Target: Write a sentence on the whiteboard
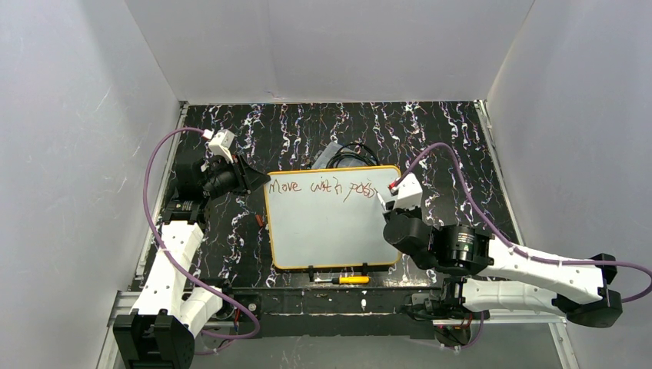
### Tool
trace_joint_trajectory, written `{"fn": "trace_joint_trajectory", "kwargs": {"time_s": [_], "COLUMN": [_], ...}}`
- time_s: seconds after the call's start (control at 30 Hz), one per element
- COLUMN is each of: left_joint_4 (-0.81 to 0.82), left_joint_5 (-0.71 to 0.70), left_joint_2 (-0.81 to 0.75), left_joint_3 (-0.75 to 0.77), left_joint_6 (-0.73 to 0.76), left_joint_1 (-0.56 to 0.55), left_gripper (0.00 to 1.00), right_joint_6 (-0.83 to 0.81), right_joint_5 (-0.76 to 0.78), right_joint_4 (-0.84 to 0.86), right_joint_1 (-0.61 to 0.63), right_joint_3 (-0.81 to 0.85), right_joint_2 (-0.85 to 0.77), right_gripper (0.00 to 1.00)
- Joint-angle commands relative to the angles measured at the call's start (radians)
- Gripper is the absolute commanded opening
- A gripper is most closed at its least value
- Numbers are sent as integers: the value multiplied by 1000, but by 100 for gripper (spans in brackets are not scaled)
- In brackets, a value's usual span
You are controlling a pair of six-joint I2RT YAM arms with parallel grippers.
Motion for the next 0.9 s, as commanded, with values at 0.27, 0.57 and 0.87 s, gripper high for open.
{"fn": "trace_joint_trajectory", "kwargs": {"time_s": [0.27, 0.57, 0.87], "left_joint_4": [-11, -14, -18], "left_joint_5": [24, 20, 18], "left_joint_2": [-8, -7, -2], "left_joint_3": [18, 19, 21], "left_joint_6": [3, 5, 9], "left_joint_1": [-3, -3, -3], "left_gripper": [19, 19, 19], "right_joint_6": [-5, -80, -125], "right_joint_5": [-71, -16, 66], "right_joint_4": [12, 101, 119], "right_joint_1": [-5, -5, -5], "right_joint_3": [-1, 13, 43], "right_joint_2": [-49, -76, -4], "right_gripper": [1, 1, 1]}}
